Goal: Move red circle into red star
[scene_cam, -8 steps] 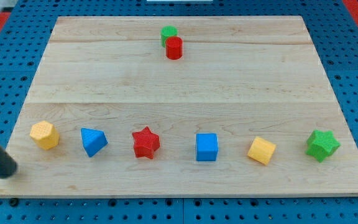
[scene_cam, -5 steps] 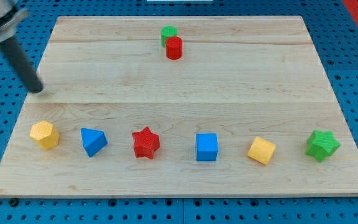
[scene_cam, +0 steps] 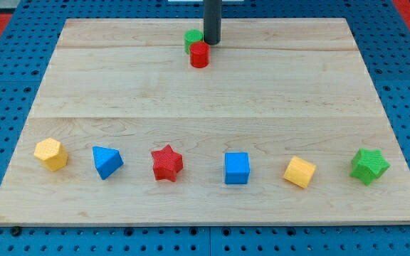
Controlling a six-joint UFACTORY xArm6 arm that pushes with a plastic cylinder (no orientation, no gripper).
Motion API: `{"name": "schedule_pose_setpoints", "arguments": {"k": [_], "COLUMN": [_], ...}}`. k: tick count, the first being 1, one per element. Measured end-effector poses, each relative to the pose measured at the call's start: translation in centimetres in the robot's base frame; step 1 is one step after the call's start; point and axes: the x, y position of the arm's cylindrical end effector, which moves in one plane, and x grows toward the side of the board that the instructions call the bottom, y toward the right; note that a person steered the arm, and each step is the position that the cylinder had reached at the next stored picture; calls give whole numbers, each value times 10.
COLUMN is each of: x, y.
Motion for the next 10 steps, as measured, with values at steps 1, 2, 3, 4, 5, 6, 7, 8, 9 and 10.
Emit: {"name": "schedule_pose_setpoints", "arguments": {"k": [1, 2, 3, 4, 5, 6, 7, 8, 9, 10], "x": [25, 41, 81, 103, 109, 142, 179, 192, 199, 201], "y": [-37, -76, -91, -111, -135, -108, -98, -98, -96, -76]}}
